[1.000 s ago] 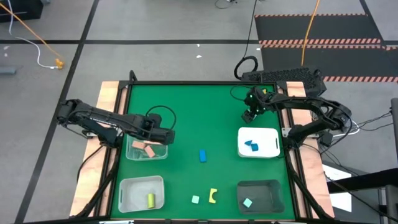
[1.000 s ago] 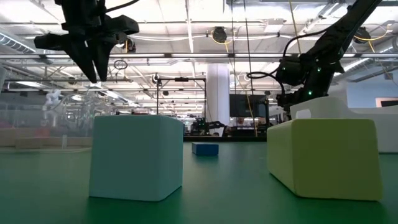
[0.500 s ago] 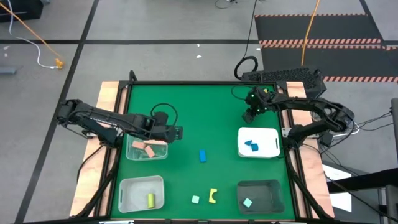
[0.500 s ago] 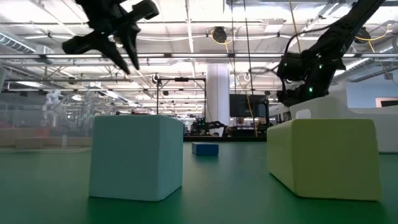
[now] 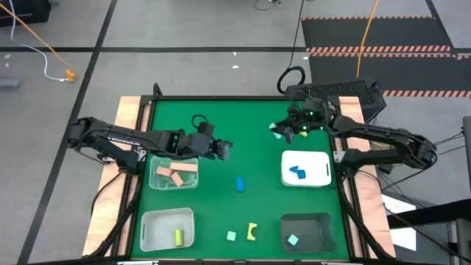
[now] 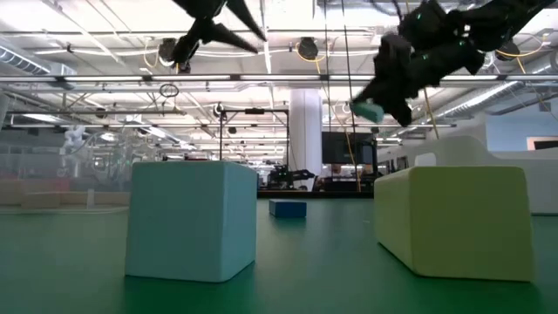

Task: Sort & place blocks by color
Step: Put the top right light blue block into the black bin

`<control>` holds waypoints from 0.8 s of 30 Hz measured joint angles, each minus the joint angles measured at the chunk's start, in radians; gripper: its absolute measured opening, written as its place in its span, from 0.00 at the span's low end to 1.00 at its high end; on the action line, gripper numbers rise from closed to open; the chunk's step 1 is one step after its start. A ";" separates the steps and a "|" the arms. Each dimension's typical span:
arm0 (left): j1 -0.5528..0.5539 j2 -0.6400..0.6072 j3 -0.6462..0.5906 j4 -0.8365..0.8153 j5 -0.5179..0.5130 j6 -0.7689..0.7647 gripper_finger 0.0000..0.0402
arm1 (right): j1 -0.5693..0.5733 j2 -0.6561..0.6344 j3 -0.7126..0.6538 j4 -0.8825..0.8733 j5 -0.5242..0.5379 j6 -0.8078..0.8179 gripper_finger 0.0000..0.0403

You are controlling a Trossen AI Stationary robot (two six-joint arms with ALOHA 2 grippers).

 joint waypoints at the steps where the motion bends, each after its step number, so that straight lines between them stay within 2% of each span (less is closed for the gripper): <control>1: 0.000 0.000 0.000 0.023 0.000 0.025 0.23 | 0.021 -0.002 0.000 0.044 0.000 0.016 0.27; 12: 0.001 0.004 0.000 0.131 -0.032 0.178 0.25 | 0.184 0.046 0.002 0.623 0.001 0.257 0.27; 19: 0.001 0.030 0.002 0.257 -0.032 0.262 0.41 | 0.234 0.098 0.002 0.721 0.046 0.286 0.27; 24: 0.001 0.042 0.002 0.353 -0.037 0.344 0.52 | 0.261 0.127 0.002 0.751 0.183 0.287 0.27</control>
